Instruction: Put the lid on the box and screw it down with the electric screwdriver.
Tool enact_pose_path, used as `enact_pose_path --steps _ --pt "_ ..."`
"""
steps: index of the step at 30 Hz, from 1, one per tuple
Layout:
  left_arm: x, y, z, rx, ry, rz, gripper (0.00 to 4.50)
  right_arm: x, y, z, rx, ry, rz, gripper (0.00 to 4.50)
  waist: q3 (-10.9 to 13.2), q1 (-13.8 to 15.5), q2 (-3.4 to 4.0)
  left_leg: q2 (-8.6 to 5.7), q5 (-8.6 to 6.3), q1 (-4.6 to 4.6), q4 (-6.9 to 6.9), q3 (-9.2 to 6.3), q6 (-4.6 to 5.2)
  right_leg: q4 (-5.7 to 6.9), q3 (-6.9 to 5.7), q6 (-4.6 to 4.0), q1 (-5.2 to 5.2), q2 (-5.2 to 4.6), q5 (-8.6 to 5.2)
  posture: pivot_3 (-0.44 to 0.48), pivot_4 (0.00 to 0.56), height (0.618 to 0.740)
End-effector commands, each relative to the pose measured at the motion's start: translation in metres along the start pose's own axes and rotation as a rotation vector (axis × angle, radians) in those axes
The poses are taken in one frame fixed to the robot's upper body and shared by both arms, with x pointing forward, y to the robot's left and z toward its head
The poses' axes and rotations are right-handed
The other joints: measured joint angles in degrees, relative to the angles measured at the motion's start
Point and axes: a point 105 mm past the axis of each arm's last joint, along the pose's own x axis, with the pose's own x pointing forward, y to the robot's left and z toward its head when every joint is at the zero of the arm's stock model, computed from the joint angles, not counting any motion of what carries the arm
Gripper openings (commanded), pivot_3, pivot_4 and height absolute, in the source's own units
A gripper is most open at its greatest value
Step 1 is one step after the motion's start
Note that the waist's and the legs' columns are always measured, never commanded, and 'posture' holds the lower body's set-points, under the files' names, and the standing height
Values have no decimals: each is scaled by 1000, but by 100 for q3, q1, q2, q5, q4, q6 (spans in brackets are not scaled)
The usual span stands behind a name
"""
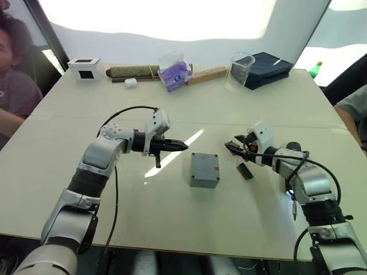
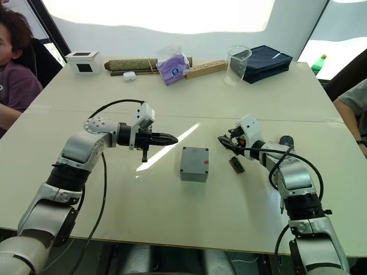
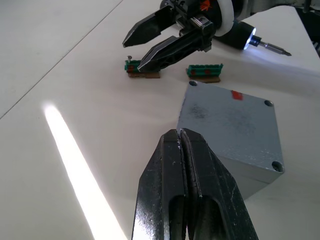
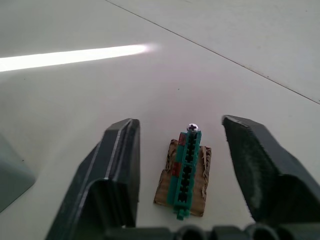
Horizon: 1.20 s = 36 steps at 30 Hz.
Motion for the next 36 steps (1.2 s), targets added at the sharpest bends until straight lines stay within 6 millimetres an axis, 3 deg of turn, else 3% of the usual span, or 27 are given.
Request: enact_pose_path --steps 1,10,16,22,33,36 --pt "2 -1 4 47 -15 9 0 4 -3 11 -35 -35 -4 1746 0 -4 0 0 0 0 0 0 0 0 0 0 0 0 0 0 150 739" --pt "5 -1 -1 54 -11 5 0 6 -8 11 -29 -35 -21 1746 0 -9 0 0 0 1 0 0 0 4 0 0 -1 0 0 0 150 739" --pt "7 -2 -4 57 -7 -3 0 7 -9 14 -33 -55 -28 15 0 -9 0 0 0 1 -1 0 -1 4 -1 0 -1 0 0 0 150 739" --pt "7 -4 -5 60 -2 -8 0 4 -2 16 -35 -64 10 15 0 -9 0 0 0 1 -1 0 -1 4 -1 0 -1 0 0 0 150 739" --pt "8 -5 3 55 -32 -13 0 -11 -2 42 -56 -148 -6 15 0 -7 1 0 0 1 -1 0 -1 5 -1 0 -1 0 0 0 150 739" --pt "5 -8 11 57 -53 -27 0 -21 7 55 -95 -189 0 15 0 -4 1 0 0 1 -1 0 0 5 -1 0 -1 0 0 0 150 739"
